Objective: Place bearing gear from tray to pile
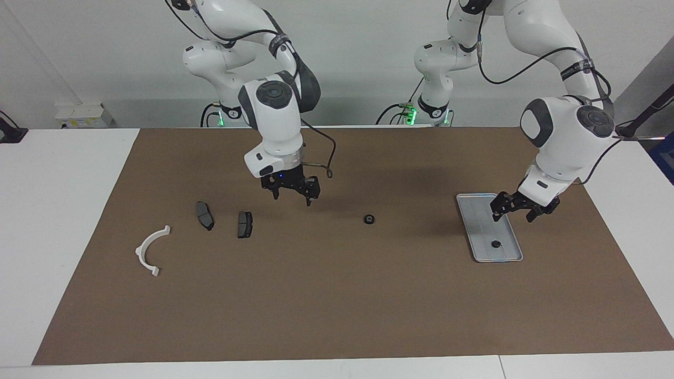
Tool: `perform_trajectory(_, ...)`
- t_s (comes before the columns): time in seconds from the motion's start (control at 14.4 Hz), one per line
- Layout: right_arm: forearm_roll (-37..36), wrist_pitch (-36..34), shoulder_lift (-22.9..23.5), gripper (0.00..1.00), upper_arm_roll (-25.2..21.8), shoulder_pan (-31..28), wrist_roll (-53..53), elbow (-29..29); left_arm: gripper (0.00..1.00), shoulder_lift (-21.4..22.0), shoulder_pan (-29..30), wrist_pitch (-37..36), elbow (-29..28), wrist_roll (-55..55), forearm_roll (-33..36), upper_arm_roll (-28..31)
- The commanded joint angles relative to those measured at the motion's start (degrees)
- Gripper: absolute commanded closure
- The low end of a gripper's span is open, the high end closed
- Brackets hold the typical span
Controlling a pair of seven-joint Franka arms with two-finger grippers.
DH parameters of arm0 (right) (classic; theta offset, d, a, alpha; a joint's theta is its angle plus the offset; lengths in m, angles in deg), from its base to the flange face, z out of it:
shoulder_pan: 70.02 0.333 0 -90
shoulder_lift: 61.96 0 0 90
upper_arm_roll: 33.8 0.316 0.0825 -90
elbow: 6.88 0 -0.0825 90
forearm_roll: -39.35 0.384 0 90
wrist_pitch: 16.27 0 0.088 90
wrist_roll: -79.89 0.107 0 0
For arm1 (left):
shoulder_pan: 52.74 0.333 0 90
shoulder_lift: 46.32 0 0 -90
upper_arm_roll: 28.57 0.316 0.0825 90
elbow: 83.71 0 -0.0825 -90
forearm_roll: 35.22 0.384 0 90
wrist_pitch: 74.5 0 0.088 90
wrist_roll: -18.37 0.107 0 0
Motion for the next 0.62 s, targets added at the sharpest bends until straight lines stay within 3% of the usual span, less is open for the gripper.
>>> perform_trajectory(0.0,0.4,1.6,2.3,0.00,-0.3,2.4,4.4,-2.0,0.00,-2.4,1.7,5.7,-1.5,1.9,-0.8,-0.3)
perform_trajectory(0.42,-0.1,1.4,8.4,0.00,-0.3,6.6,9.5,-9.2,0.00,-4.8,2.7,11.1,-3.7,4.0,-0.4,-0.3)
perform_trajectory(0.55,-0.4,-1.1,12.5,0.00,-0.5,8.7,13.3,-14.9,0.00,-5.5,2.6,13.0,-4.8,4.0,-0.2,-0.2)
